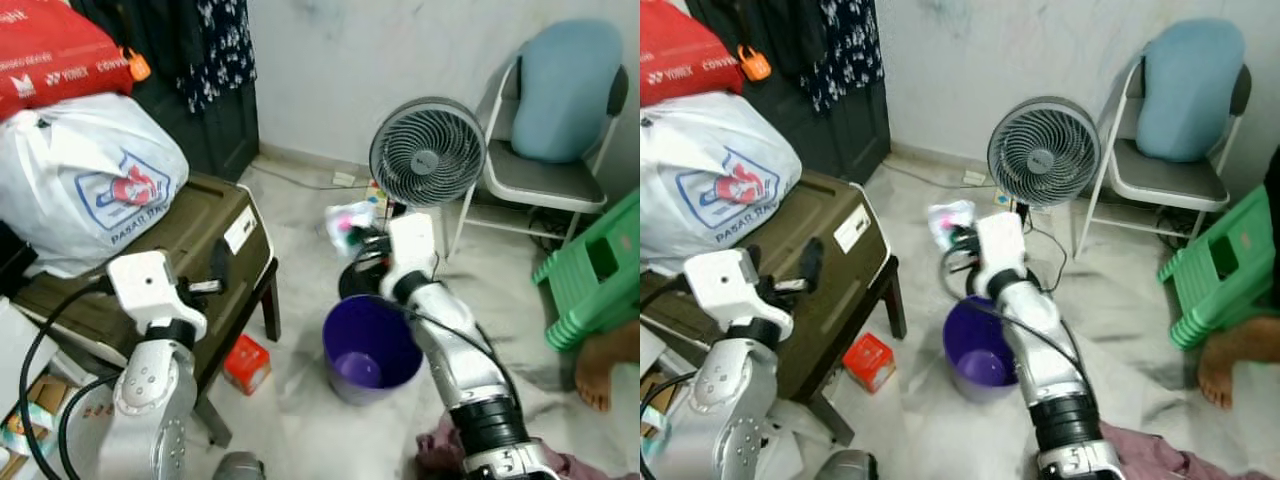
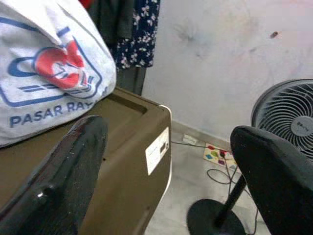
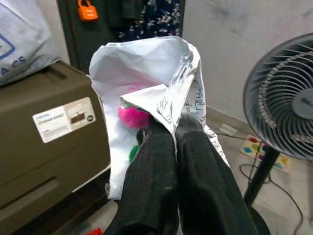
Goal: Clean up the room
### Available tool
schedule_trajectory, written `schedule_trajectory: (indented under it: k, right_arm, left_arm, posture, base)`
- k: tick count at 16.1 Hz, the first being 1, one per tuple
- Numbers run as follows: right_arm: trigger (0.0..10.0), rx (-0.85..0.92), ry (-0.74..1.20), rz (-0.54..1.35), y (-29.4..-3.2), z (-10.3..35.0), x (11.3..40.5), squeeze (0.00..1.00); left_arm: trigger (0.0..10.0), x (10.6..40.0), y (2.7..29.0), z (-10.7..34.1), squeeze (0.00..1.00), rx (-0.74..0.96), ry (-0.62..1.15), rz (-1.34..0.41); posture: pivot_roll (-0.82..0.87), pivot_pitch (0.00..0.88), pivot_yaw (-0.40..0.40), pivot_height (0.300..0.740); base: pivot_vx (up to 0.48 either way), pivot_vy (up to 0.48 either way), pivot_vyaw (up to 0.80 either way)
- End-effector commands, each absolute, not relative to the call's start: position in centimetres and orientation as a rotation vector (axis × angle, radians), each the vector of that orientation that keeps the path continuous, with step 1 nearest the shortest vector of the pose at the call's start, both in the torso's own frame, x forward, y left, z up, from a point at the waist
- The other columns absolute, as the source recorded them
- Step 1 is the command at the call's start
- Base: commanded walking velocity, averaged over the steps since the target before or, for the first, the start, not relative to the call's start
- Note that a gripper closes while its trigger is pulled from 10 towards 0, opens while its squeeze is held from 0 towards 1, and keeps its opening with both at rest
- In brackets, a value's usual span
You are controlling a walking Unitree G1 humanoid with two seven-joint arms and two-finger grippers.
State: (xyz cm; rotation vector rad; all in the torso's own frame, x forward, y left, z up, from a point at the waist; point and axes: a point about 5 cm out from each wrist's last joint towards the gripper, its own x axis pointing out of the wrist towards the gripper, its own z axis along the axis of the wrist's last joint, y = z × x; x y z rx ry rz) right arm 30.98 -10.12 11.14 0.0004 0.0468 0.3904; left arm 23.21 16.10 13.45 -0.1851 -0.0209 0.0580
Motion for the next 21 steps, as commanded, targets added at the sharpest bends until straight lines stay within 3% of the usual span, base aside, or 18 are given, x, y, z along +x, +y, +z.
schedule_trajectory:
  k: [1,7,12,21]
  right_arm:
    - [10.0,0.02,0.07,0.378,-10.03,11.04,31.16,0.0]
    - [10.0,0.016,0.067,0.379,-10.05,11.11,31.25,0.0]
    - [10.0,0.021,0.062,0.382,-9.93,11.13,31.13,0.0]
    - [10.0,0.023,0.065,0.378,-9.89,11.08,31.13,0.0]
  left_arm:
    - [10.0,23.14,16.29,13.71,0.0,-0.174,-0.034,0.061]
    - [10.0,23.21,16.03,13.81,0.0,-0.182,-0.044,0.042]
    - [10.0,23.15,15.9,13.97,0.0,-0.188,-0.06,0.021]
    - [10.0,23.06,15.91,14.08,0.0,-0.199,-0.072,0.012]
  posture:
    - [0.12,0.0,-0.06,0.74]
    - [0.12,0.0,-0.06,0.74]
    - [0.12,0.0,-0.059,0.74]
    - [0.12,0.0,-0.058,0.74]
  base:
    - [0.0,0.0,-0.8]
    - [0.0,0.0,-0.8]
    - [0.048,0.0,0.0]
    - [0.376,0.0,0.0]
